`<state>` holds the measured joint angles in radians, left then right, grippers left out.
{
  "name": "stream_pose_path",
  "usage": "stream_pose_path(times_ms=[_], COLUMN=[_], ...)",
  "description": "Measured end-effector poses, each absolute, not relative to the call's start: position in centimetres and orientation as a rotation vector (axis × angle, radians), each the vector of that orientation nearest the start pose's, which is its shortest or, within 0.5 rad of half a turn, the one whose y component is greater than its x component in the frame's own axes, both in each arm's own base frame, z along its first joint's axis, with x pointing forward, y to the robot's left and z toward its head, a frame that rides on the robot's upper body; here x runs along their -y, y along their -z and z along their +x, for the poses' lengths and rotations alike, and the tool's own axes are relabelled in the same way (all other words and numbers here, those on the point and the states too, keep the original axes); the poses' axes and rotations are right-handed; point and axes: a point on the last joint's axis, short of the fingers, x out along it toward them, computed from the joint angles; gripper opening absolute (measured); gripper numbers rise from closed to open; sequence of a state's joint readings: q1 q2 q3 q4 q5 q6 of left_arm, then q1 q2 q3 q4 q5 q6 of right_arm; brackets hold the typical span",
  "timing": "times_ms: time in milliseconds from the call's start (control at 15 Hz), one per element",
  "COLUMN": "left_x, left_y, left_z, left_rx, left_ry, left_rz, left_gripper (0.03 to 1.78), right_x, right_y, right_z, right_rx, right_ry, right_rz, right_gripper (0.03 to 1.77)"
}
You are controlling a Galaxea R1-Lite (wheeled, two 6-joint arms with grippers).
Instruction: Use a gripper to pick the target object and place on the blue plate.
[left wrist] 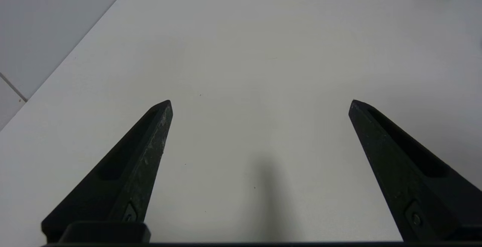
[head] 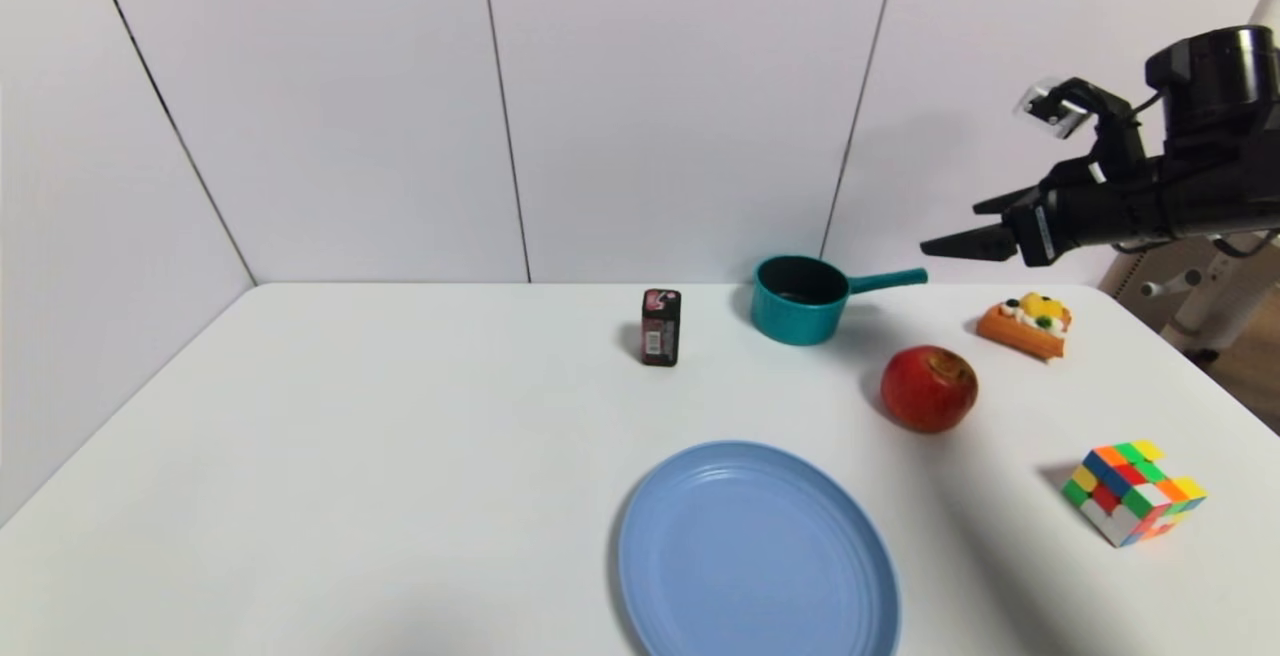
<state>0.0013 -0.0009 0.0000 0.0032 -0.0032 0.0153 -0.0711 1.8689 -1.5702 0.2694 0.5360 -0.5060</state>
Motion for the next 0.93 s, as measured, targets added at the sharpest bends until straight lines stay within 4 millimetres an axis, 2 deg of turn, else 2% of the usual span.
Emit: stream_pose_path(times_ms=[200,400,667,933], left_x=[0.0,0.0,0.0,0.0], left_y=[-7.5,-7.5,-7.5,-7.5], left_z=[-2.3,-2.3,-2.3,-2.3], left_rx=[-0.002,-0.003,-0.002,-0.003], left_ry=[0.002,0.002,0.002,0.002], left_rz=[0.015,0.015,0.015,0.015], left_gripper=[1.69,1.69,1.69,1.69], right_x=[1.5,1.8,1.9,2.1], right_y=[-23.6,-22.3,-21.3,-20.2], right_z=[39.6,42.0,43.9,44.7], right_rx=[-0.366,-0.32,-0.227,-0.201], right_ry=[-0.697,-0.755,-0.867,-0.907], right_rz=[-0.377,-0.45,-0.492,-0.529], right_gripper=[1.7,1.7,1.7,1.7])
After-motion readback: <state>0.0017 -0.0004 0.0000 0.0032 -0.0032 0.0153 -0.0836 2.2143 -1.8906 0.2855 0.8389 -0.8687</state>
